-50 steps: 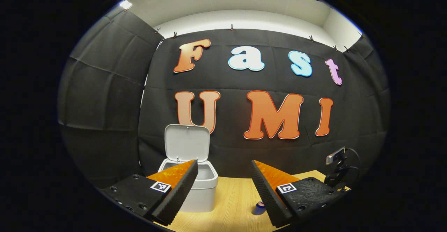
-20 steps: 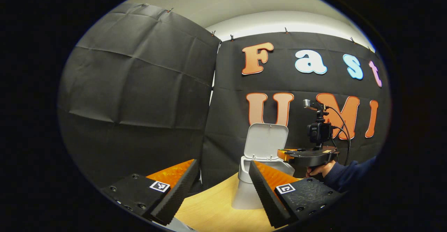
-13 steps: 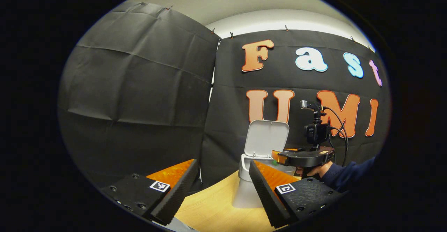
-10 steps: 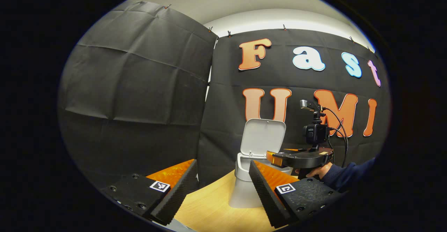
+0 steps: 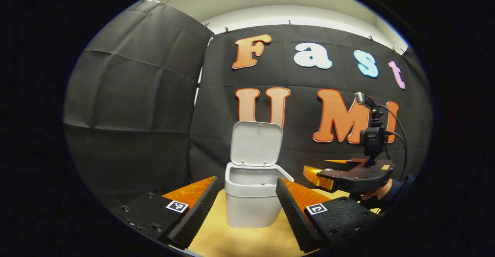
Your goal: Press the lid of the desktop garbage bin to open it, pick up the crumpled paper on the desktop and throw it into the bin, then pick up the pop can on the desktop and drop it into the bin, and finally close the garbage bin lid.
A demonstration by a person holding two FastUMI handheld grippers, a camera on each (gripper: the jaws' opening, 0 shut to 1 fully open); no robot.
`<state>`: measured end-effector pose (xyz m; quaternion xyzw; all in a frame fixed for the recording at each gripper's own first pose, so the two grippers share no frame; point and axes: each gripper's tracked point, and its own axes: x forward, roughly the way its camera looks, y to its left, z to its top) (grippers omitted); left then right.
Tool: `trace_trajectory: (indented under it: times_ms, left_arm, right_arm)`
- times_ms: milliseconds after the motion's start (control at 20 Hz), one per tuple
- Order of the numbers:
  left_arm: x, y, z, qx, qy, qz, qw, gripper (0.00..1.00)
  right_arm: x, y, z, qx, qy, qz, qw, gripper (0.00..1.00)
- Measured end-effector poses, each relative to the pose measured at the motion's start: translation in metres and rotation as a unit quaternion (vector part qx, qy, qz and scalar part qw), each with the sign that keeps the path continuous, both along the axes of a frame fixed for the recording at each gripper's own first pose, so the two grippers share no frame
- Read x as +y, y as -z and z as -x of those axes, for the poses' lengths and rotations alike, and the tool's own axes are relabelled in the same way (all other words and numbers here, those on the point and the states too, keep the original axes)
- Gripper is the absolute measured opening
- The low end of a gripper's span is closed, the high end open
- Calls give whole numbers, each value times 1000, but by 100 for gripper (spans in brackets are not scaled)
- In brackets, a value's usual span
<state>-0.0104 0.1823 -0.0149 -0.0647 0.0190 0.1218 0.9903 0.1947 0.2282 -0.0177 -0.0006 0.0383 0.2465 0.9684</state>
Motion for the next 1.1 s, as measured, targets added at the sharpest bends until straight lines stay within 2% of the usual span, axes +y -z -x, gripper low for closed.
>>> trace_trajectory:
  times_ms: [200,550,800,1100]
  left_arm:
    - [-48,6,-25,1,56,-6,998,94]
    - [-133,37,-59,16,147,-10,989,94]
    - [-171,71,-73,32,181,-32,983,94]
    - [-226,167,-90,100,238,-37,965,95]
  right_arm:
    - [-74,-7,24,-16,59,2,998,94]
    - [-176,39,86,39,135,11,990,94]
    - [-215,46,109,52,182,16,982,93]
    - [-252,44,123,52,226,32,972,94]
